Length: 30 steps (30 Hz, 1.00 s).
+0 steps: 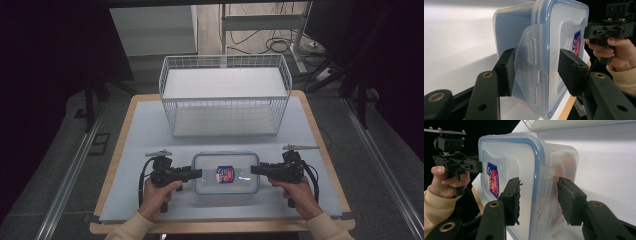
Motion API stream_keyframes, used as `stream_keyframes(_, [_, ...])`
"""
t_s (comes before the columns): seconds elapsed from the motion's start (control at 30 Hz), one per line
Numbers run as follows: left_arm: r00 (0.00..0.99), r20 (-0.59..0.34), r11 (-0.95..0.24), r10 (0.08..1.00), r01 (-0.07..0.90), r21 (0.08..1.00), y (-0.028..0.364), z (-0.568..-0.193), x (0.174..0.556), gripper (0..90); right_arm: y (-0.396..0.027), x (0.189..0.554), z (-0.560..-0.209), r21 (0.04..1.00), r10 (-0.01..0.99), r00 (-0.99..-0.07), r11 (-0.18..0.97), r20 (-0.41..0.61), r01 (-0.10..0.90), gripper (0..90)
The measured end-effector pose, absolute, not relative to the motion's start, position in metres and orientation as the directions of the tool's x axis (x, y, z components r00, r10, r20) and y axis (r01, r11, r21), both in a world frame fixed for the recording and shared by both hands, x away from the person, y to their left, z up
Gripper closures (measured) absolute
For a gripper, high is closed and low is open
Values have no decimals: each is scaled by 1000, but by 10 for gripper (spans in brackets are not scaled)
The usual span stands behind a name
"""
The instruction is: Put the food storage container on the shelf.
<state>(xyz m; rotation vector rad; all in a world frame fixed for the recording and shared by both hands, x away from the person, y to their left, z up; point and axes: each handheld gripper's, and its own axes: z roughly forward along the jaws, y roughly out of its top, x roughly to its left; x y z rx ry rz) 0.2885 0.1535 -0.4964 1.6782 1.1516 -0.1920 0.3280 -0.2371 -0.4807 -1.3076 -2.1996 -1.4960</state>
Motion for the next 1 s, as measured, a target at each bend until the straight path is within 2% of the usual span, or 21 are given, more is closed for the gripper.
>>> stream_keyframes(0.43, [538,-609,19,583,740,672,154,-481,294,492,-237,333,-461,705,561,-628,108,539,701,537])
stream_keyframes(1.0, [586,-554,18,591,677,735,157,-425,306,492,-234,342,-408,777,555,-683,102,474,621,536])
